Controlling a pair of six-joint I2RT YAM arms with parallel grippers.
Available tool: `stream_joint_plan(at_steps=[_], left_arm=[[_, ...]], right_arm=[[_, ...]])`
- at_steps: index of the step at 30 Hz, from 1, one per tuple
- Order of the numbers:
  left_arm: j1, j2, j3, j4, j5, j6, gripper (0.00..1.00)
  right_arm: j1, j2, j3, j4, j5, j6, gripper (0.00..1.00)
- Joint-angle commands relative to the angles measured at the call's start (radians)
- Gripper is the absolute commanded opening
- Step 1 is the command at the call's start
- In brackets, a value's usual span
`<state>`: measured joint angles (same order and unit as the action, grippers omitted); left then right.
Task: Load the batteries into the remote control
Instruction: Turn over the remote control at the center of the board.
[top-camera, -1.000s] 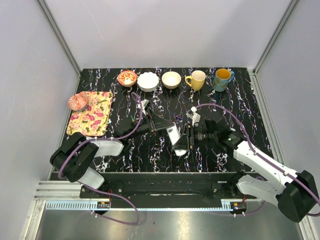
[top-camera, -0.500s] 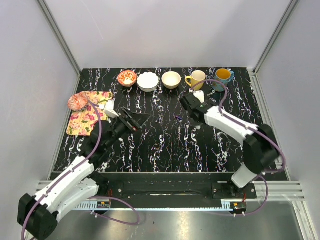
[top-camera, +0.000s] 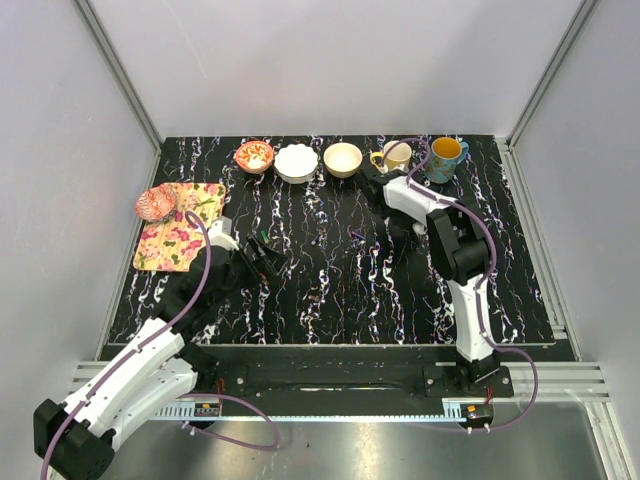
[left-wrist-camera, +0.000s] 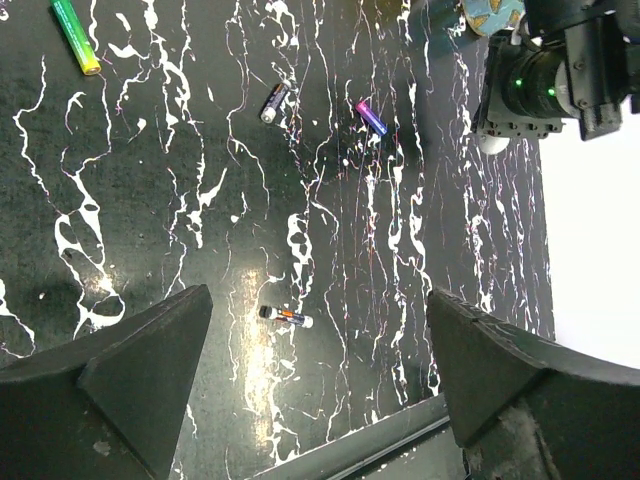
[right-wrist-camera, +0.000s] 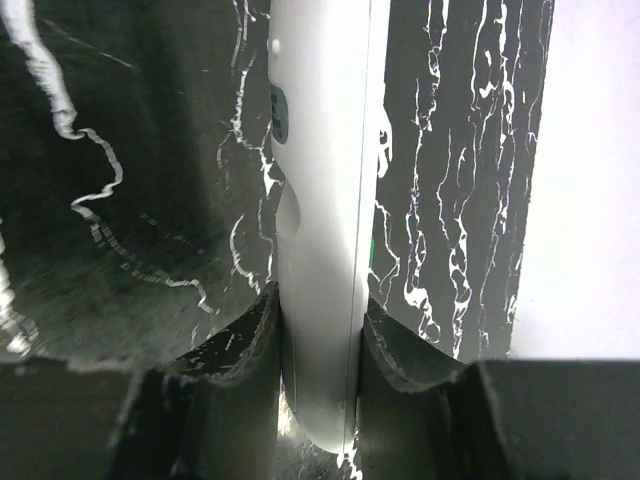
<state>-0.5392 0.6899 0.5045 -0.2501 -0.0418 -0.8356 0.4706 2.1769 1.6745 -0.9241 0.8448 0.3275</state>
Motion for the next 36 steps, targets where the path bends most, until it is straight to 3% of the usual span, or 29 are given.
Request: stream_joint_plan(at_steps=[1, 10, 28, 36], left_arm=[[-0.001, -0.01, 0.042, 0.008, 0.023, 0.029, 0.93], [-0.002, -0.007, 0.019, 0.028, 0.068, 0.02, 0.92], [-0.002, 0.016, 0.014, 0.052, 0.092, 0.02, 0.92], [-0.001, 0.022, 0.014, 0.058, 0.103, 0.018, 0.92]], right_arm=[[-0.02, 0.055, 0.044, -0.073, 0.071, -0.034, 0.0], [-0.024, 0.069, 0.008, -0.065, -0.055, -0.054, 0.0], [-0.024, 0.069, -0.025, -0.085, -0.171, -0.054, 0.54], [-0.021, 0.051, -0.024, -0.093, -0.22, -0.031, 0.57]])
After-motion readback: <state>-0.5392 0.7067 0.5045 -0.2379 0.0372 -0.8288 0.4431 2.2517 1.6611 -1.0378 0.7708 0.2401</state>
